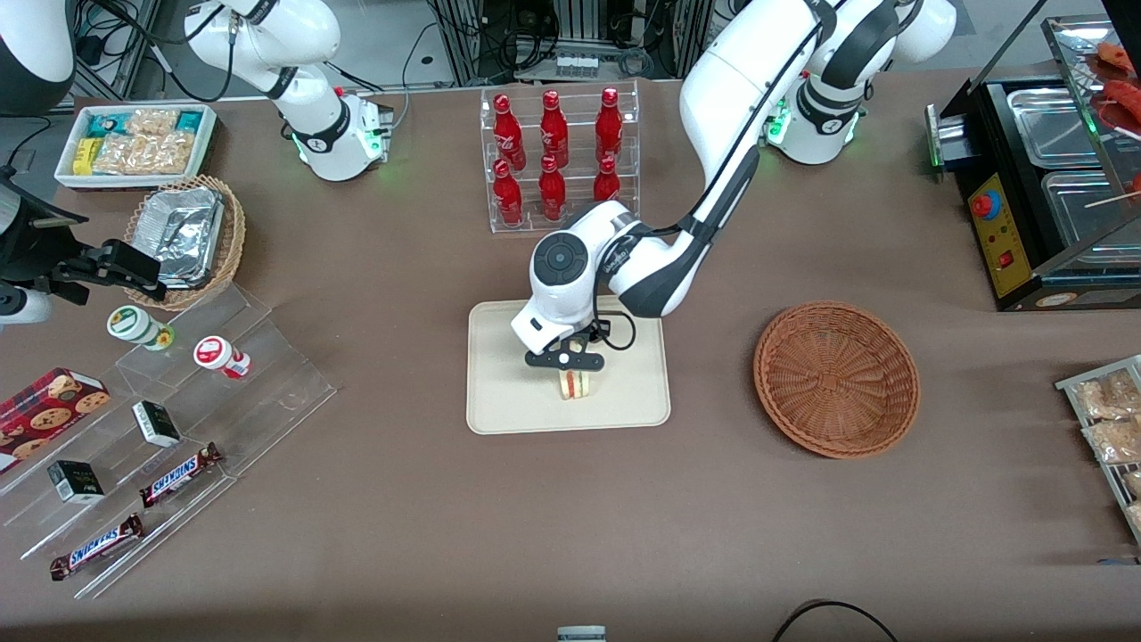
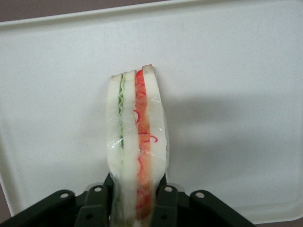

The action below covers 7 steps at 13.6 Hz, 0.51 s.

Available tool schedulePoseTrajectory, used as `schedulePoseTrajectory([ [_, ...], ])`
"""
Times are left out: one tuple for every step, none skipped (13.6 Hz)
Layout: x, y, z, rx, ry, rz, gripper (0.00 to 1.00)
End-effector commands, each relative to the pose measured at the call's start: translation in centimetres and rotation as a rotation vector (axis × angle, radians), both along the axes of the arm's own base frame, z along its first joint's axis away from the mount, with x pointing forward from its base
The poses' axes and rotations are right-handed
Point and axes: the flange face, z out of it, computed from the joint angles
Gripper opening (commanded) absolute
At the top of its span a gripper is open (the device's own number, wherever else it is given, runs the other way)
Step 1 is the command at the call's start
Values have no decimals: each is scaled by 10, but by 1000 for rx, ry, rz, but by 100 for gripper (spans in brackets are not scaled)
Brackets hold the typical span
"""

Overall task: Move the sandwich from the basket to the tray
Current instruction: 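Lower the sandwich onto the tray and open the left gripper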

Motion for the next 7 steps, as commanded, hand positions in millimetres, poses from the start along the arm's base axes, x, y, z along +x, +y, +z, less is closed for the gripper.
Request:
schedulePoseTrajectory([
  [-2,-10,1,11,-24,1,99],
  [-2,-10,1,12,-25,0,99],
  [-2,-10,4,10,-27,0,99],
  [-1,-10,10,5,-33,3,99],
  [2,-9,18,0,-41,6,99],
  [5,-7,32,-8,-55,11,99],
  [8,-5,42,-13,-67,16,99],
])
